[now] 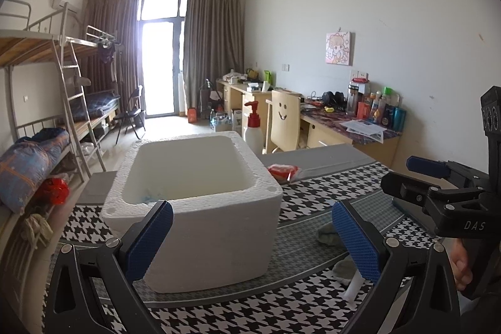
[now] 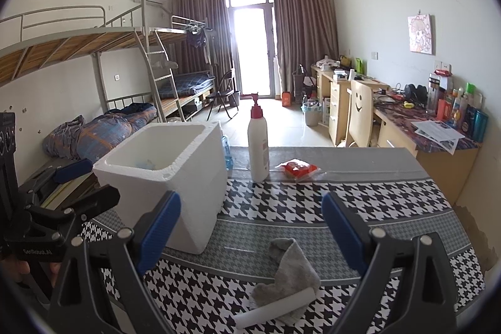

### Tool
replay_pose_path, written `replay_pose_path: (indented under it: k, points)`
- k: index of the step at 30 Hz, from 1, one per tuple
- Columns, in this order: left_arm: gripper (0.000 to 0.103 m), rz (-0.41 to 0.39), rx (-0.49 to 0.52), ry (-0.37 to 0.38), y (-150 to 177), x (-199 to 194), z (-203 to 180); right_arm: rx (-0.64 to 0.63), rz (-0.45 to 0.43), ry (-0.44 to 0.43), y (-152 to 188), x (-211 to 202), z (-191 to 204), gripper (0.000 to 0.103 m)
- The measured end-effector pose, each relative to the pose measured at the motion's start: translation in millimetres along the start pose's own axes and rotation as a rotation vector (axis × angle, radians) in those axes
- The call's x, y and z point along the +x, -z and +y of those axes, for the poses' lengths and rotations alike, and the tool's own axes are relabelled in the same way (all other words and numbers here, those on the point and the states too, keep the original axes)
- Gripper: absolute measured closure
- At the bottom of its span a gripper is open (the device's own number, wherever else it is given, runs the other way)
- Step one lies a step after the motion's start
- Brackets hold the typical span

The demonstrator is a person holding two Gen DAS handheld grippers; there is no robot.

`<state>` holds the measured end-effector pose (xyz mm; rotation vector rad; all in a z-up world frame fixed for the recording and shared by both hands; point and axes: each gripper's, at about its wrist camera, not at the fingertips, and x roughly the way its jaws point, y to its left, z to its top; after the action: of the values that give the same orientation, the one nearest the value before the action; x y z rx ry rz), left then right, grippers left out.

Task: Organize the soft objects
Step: 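Withdraw both tools from the foam box toward the grey cloth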

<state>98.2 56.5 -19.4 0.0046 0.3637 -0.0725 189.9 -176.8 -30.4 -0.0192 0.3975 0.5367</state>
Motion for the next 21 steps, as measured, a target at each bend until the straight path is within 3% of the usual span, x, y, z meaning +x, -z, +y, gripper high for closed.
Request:
replay_pose_path:
  k: [21]
  points:
    - [0.001,0.046,0.008,0.051,11,14,-21,0.027,0.017,0.035,13,-1,-20,0.009]
